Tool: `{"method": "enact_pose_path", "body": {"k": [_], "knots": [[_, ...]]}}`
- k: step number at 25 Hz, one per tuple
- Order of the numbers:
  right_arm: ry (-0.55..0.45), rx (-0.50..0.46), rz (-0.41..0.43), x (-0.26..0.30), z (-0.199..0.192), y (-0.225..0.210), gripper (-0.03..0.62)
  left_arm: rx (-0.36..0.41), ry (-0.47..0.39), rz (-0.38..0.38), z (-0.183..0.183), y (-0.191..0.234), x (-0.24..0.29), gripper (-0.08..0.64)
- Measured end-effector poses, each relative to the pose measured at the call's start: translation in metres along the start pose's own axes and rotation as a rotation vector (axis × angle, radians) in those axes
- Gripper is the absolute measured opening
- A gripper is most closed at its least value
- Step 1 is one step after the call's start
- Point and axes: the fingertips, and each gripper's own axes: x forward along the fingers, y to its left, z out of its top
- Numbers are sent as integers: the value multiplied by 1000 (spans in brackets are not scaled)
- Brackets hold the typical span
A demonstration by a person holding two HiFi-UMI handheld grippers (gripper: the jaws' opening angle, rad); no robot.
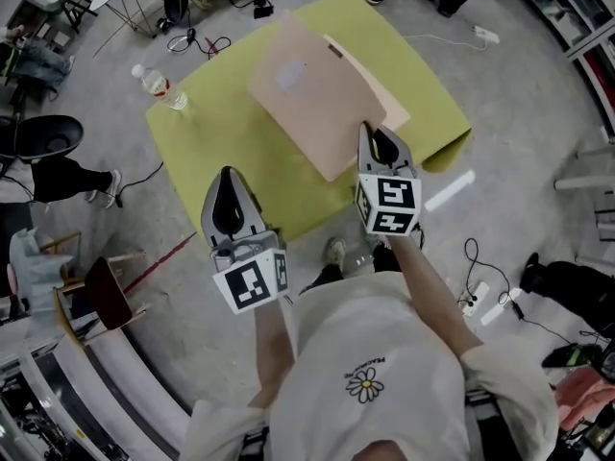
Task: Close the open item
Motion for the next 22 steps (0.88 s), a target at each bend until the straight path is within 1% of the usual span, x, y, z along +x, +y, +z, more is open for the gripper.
{"method": "enact_pose_path", "body": {"k": [3, 7, 9, 11, 13, 19, 22], "knots": [[53, 79, -41, 11, -16, -28, 17, 8, 9, -9, -4, -12, 6, 14], [143, 267, -97, 26, -43, -59, 17, 34, 20, -16, -6, -20, 14, 14], [183, 312, -127, 32, -54, -69, 17, 42, 26, -11, -5, -21, 17, 14], [221, 326, -155, 37, -63, -75, 17, 44, 33, -3, -6, -22, 18, 14], [259, 333, -186, 42, -71, -79, 28, 67, 41, -5, -7, -22, 19, 14], [391, 271, -279, 53, -93, -88, 45, 97, 56, 4, -9, -18, 19, 14], [421, 280, -298, 55, -95, -89, 57, 113, 62, 6, -11, -16, 19, 14]]}}
